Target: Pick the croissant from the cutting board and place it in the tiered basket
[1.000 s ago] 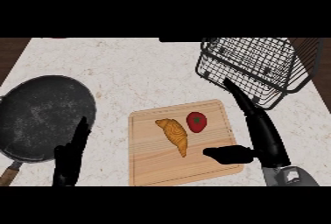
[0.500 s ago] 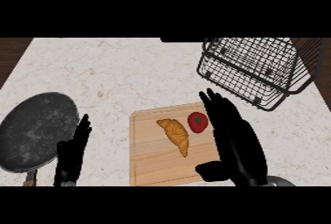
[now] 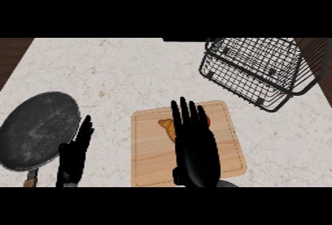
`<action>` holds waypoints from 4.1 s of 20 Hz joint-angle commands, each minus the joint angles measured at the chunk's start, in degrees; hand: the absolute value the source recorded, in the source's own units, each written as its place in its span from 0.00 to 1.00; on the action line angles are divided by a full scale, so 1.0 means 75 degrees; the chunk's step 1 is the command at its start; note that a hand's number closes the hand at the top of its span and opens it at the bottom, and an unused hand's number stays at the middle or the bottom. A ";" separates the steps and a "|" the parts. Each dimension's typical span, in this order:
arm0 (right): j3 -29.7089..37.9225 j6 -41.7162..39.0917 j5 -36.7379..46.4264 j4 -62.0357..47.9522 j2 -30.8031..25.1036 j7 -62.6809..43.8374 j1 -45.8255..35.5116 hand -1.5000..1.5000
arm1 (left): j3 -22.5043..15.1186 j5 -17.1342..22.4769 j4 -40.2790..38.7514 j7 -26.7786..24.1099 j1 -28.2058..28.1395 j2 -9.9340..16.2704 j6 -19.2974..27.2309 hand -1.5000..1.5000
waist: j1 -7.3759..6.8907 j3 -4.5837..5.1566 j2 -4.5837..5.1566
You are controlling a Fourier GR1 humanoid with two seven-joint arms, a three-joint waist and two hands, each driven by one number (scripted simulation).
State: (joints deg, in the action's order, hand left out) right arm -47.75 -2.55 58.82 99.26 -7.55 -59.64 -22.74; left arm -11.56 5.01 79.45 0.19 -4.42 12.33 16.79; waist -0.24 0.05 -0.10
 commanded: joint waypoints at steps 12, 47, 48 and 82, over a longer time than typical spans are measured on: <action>-0.0312 -0.0458 0.0003 -0.1992 0.0997 -0.1207 -0.0449 0.00 | 0.0195 -0.0186 -0.0305 -0.0181 0.0036 -0.0197 -0.0234 0.50 | -0.0039 -0.0004 0.0016; 0.0392 -0.0620 -0.1798 -0.4866 0.1001 -0.1025 -0.1517 0.00 | 0.0424 -0.0548 -0.0043 0.0274 0.0179 -0.0540 -0.0310 0.50 | -0.0057 -0.0007 0.0021; 0.0554 -0.0665 -0.1835 -0.5002 0.1001 -0.0795 -0.1464 0.00 | 0.0361 -0.0622 0.0060 0.0035 -0.0152 -0.0549 -0.0294 0.50 | -0.0057 -0.0007 0.0019; 0.4839 0.1778 -0.4894 -0.1399 -0.4178 0.2922 0.1086 1.00 | 0.0957 -0.0651 0.0467 0.0191 -0.0584 -0.0493 -0.0370 0.50 | 0.0578 -0.0008 -0.0147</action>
State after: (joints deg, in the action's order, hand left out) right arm -19.79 8.95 28.01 79.97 -33.43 -39.03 -18.40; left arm -4.60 0.05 81.03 0.44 -7.90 8.08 13.91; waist 3.74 -0.16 -0.87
